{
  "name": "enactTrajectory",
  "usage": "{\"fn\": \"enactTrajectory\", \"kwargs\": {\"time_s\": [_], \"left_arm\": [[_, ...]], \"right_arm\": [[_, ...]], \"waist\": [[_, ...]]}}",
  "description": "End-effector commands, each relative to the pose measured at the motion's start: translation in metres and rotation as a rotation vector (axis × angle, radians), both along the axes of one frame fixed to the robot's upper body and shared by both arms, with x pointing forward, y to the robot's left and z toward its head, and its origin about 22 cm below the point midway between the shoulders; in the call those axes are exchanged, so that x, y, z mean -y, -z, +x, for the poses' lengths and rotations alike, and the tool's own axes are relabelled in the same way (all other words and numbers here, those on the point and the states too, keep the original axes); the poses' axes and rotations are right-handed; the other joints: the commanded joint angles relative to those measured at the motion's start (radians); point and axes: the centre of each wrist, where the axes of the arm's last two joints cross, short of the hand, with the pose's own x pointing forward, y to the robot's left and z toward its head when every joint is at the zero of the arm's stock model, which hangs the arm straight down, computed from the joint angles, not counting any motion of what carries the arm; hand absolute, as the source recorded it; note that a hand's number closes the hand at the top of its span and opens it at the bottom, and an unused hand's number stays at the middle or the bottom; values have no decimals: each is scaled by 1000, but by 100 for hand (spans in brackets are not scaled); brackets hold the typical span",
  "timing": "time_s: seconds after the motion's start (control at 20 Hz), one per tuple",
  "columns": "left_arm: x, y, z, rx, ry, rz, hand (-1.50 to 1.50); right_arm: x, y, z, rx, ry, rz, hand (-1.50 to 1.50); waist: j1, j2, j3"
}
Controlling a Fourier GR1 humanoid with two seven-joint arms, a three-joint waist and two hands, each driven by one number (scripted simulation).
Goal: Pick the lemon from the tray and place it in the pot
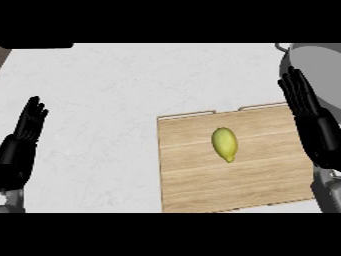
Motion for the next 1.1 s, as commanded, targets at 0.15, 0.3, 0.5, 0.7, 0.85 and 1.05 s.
{"fn": "enactTrajectory", "kwargs": {"time_s": [0.15,0.3,0.5,0.7,0.85,1.05], "left_arm": [[27,32,-3,-244,177,-15,0],[27,42,-8,-335,154,-50,0],[44,53,-13,-408,234,-92,0],[66,48,-1,-423,271,-108,0],[63,43,12,-444,291,-106,0],[80,43,19,-417,276,-82,0]], "right_arm": [[-51,35,-25,48,-72,-138,150],[24,5,-11,251,254,-523,150],[-61,16,-34,587,427,-41,-150],[-93,47,-73,743,383,31,-150],[-96,54,-123,665,345,-34,-150],[-75,34,-142,415,350,-177,-150]], "waist": [[-11,-18,-20],[-112,-35,-42],[-72,-31,-14],[-40,-25,-15],[-21,-23,-19],[-27,-23,-22]]}}
